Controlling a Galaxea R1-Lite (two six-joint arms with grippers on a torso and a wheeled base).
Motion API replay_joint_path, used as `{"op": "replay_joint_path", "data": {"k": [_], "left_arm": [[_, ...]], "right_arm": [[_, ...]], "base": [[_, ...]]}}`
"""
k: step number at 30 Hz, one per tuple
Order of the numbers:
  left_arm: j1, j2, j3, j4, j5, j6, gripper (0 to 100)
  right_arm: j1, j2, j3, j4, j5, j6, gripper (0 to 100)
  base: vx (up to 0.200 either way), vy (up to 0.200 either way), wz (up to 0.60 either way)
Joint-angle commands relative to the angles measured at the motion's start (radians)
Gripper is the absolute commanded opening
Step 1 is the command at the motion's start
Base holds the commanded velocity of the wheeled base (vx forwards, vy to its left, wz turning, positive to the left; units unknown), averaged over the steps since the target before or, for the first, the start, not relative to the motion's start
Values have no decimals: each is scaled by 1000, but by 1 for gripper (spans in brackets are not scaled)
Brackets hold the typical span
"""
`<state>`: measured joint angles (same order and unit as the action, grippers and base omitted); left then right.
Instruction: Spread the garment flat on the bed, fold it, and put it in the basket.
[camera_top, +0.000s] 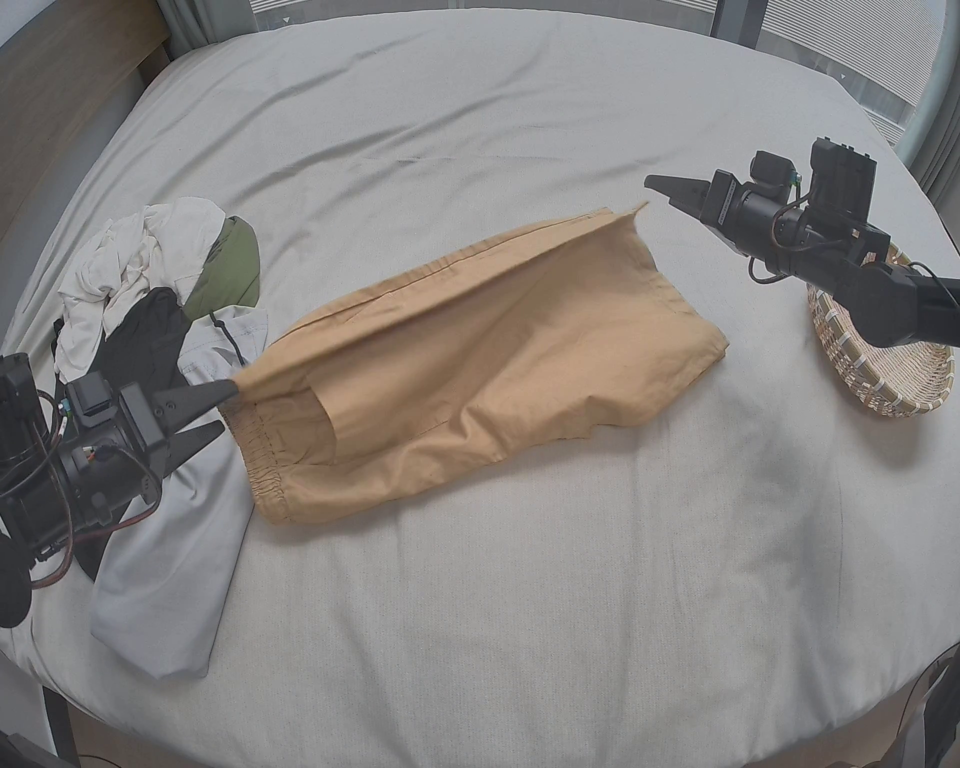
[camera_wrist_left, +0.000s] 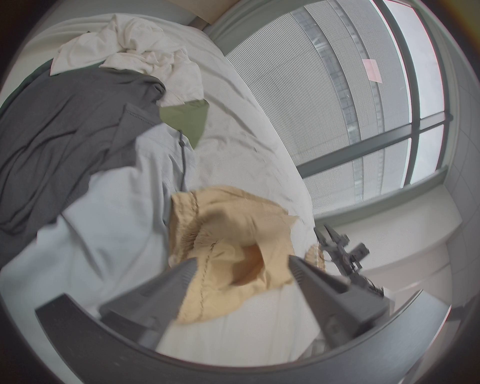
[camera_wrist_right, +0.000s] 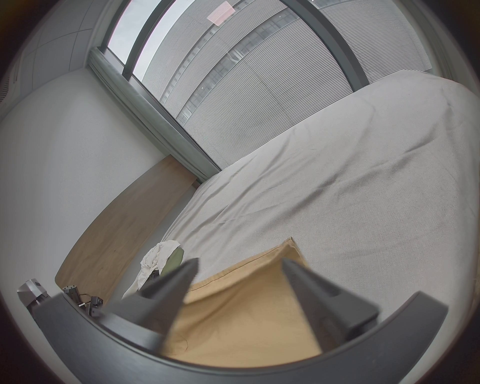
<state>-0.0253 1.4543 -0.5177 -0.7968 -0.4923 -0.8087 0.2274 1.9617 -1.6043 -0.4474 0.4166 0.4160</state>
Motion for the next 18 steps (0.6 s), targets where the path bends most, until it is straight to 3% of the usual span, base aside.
{"op": "replay_joint_path", "data": {"k": [1,4,5,9,18], "left_arm": [[19,54,-41,-2,43,-9,100],[15,40,-35,-2,61,-12,100],[8,-2,-25,4,61,-12,100],[-30,-81,8,8,52,-23,100],[-67,-126,42,8,57,-23,100]], "right_arm": [[-16,-58,52,12,-5,1,100],[-23,-147,172,39,-4,6,100],[-22,-233,316,64,-4,9,100],[-14,-337,549,58,-1,15,100],[-20,-348,733,55,-2,37,100]], "base": [[0,0,0],[0,0,0],[0,0,0],[0,0,0],[0,0,0]]}}
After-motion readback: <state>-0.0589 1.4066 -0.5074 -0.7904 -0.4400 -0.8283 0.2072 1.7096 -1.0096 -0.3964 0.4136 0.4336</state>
